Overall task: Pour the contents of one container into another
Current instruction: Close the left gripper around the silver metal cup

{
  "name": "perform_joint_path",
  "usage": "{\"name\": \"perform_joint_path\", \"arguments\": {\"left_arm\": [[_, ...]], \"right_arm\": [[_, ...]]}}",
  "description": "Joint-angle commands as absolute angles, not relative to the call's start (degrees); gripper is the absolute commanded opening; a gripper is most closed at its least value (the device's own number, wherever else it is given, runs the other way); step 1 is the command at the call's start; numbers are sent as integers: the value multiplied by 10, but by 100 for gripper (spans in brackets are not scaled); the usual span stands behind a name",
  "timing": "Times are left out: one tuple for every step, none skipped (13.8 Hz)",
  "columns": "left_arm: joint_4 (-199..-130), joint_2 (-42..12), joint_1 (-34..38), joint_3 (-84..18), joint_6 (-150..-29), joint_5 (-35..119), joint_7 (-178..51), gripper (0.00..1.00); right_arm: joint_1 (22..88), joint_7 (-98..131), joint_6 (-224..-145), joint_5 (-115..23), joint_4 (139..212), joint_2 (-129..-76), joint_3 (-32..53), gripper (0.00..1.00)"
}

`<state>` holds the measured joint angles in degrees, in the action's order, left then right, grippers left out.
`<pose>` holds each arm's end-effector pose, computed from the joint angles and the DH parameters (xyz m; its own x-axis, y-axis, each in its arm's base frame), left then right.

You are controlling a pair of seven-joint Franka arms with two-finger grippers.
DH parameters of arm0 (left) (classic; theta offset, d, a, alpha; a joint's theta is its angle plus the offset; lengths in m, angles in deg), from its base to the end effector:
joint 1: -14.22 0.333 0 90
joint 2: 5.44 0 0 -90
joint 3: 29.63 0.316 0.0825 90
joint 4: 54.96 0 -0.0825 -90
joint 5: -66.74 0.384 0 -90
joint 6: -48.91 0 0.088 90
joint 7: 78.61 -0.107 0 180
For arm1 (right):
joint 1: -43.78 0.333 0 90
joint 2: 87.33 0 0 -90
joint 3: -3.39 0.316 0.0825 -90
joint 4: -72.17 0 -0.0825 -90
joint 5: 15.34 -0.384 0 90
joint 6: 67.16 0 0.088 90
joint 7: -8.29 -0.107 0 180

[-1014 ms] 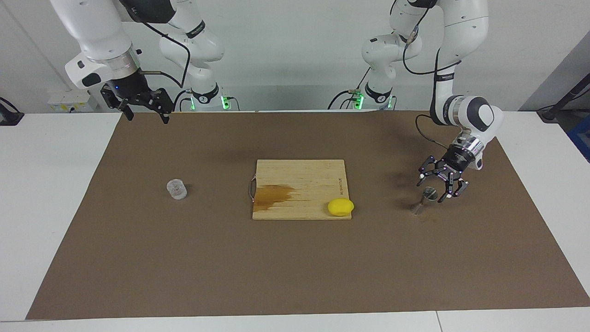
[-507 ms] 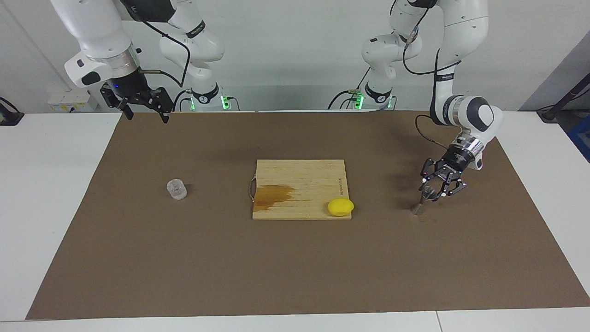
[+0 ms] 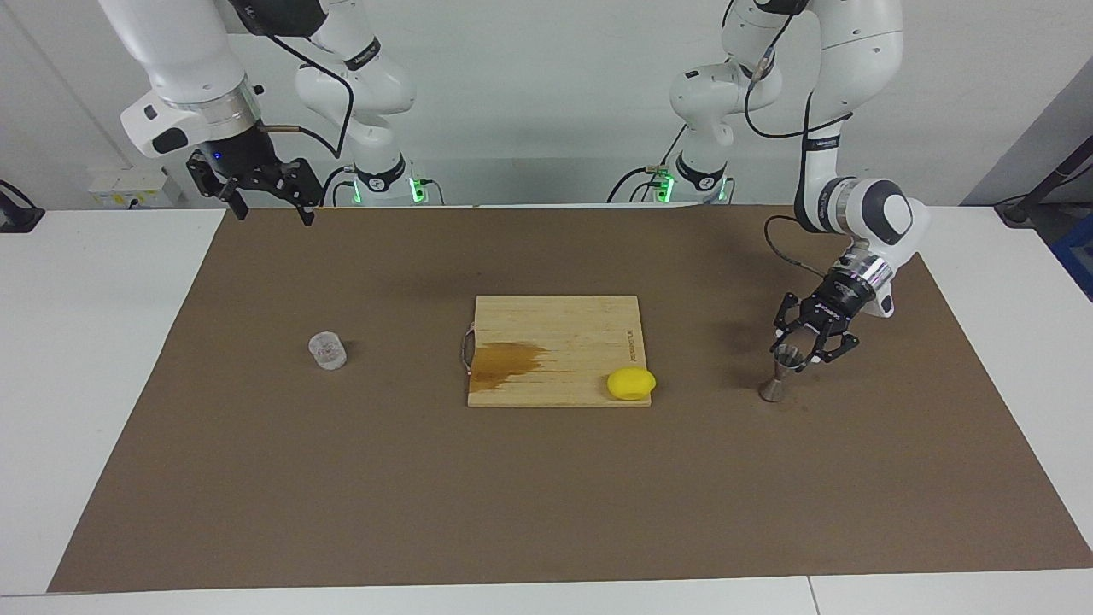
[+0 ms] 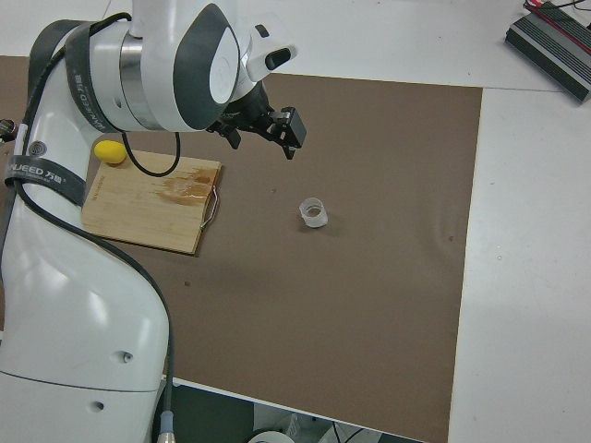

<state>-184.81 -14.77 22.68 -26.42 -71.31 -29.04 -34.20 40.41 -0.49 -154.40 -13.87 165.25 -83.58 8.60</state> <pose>0.5333 0.0611 0.2993 -0.2071 0.2594 -0.9433 0.8025 0.5965 -0.0121 0.5285 0.0158 0.6305 0.9920 -0.1224 -0.0315 -0.1212 -0.9919 0.0368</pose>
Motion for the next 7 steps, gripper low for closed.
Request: {"name": "perform_joint_path", "arguments": {"left_arm": [[-1842, -147, 220, -265, -678, -304, -333, 0], [-1841, -145, 218, -266, -666, -304, -313, 0], [-1839, -142, 207, -266, -661, -304, -297, 0], [-1839, -134, 192, -266, -661, -304, -282, 0], [-1838, -127, 174, -266, -664, -305, -268, 0], [-1837, -119, 153, -266, -668, -306, -248, 0], [-1834, -112, 133, -266, -673, -306, -227, 0]], "right_arm": [[400, -8, -1549, -147, 1625, -862, 88, 100], [400, -9, -1549, -147, 1605, -877, 89, 100], [399, -9, -1550, -148, 1595, -883, 89, 100], [400, -10, -1557, -148, 1597, -884, 89, 100], [400, -18, -1551, -149, 1602, -883, 89, 100], [396, -42, -1548, -149, 1604, -882, 89, 100], [392, -69, -1549, -150, 1604, -882, 89, 100]]}}
